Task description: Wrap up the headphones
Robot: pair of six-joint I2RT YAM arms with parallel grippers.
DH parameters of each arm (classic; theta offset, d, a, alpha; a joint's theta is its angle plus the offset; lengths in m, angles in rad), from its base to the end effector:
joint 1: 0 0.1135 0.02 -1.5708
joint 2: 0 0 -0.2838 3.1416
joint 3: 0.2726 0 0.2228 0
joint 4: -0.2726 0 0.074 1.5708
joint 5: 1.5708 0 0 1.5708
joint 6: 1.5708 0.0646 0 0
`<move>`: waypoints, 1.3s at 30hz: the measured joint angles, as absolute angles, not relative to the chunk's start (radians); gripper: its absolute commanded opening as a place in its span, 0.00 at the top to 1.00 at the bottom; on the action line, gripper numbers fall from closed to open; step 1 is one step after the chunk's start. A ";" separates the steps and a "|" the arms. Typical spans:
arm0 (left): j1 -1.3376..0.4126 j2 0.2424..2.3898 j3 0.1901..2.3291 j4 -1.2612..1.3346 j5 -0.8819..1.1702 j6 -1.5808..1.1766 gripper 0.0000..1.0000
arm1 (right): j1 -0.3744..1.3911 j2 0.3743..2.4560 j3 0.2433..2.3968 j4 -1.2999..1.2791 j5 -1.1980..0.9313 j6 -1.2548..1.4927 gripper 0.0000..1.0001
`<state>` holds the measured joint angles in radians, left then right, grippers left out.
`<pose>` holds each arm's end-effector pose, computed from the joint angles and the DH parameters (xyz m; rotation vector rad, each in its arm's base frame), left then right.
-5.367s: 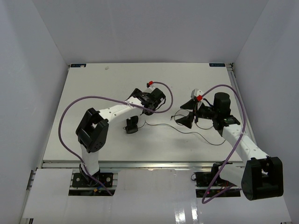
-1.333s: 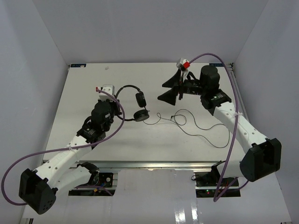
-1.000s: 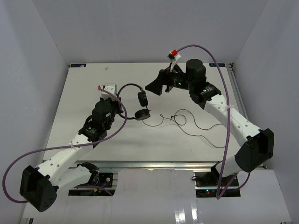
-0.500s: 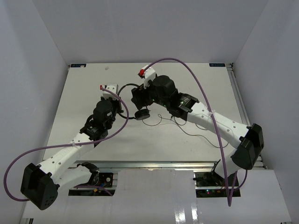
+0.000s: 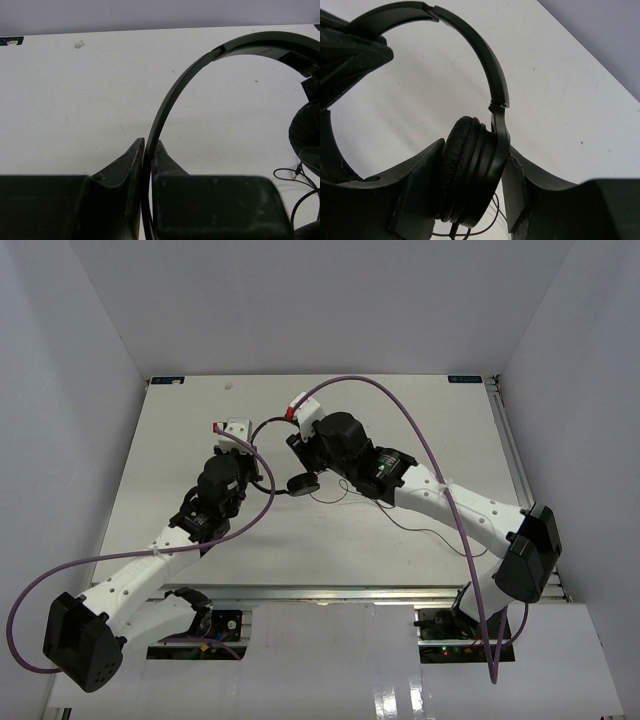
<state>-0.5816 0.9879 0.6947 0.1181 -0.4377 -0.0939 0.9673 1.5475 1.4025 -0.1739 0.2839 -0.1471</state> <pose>0.1964 -0.0963 0.3228 0.1028 1.7276 -0.1158 0.2212 0.2890 0.3829 -0.8280 1.6957 0.2950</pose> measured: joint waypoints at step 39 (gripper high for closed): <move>-0.582 0.963 0.678 0.084 -0.448 -0.123 1.00 | 0.474 1.397 1.559 -0.330 -0.728 -0.447 0.10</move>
<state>-0.5816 0.9634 0.6781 0.0835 -0.4477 -0.1226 0.4744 1.3968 1.5592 -0.3297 -0.7282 -0.4475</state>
